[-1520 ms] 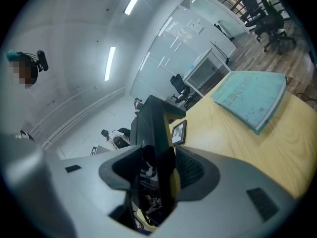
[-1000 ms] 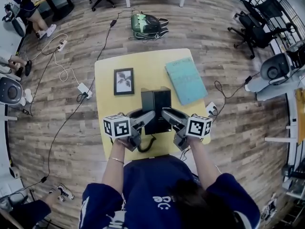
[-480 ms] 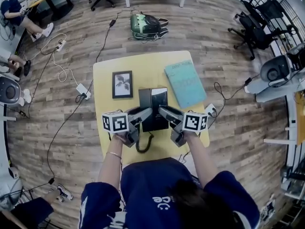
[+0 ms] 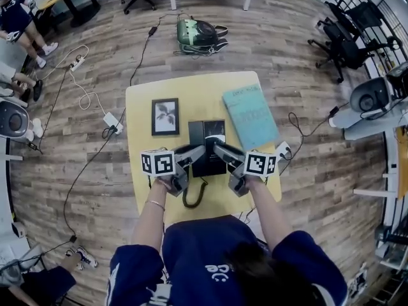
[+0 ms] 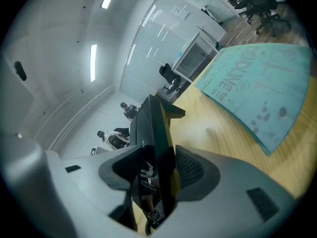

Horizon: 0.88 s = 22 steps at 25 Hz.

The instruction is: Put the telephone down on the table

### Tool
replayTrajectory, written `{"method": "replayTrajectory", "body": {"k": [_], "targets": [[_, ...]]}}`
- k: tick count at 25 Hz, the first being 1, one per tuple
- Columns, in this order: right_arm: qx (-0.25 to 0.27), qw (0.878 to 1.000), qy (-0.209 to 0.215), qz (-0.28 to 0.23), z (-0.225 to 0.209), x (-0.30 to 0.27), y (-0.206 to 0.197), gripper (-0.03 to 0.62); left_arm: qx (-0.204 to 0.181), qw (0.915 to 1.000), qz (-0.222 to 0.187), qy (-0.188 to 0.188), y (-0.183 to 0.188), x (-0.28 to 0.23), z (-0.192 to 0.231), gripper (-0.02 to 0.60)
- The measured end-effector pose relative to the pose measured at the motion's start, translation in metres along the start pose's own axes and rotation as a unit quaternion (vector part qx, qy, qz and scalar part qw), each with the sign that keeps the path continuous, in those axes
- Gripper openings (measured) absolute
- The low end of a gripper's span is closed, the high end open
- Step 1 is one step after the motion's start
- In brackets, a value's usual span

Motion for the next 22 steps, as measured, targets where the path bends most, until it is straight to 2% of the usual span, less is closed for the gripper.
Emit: {"method": "replayTrajectory", "body": {"k": [22], "targets": [[-0.019,0.999,-0.026,0.014,-0.036,-0.010,-0.016,0.219,0.030,0.9995,0.003,0.013,-0.011,-0.020,0.030,0.176]]}}
Point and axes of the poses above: the fingertips, and each gripper's own axes: x backward along the fingers, z to its left, y out of its top, the point moved 6 cm from there along x, backward along the fingers, and after that the axes turned 8 degrees about x, right-handed, at the moved point
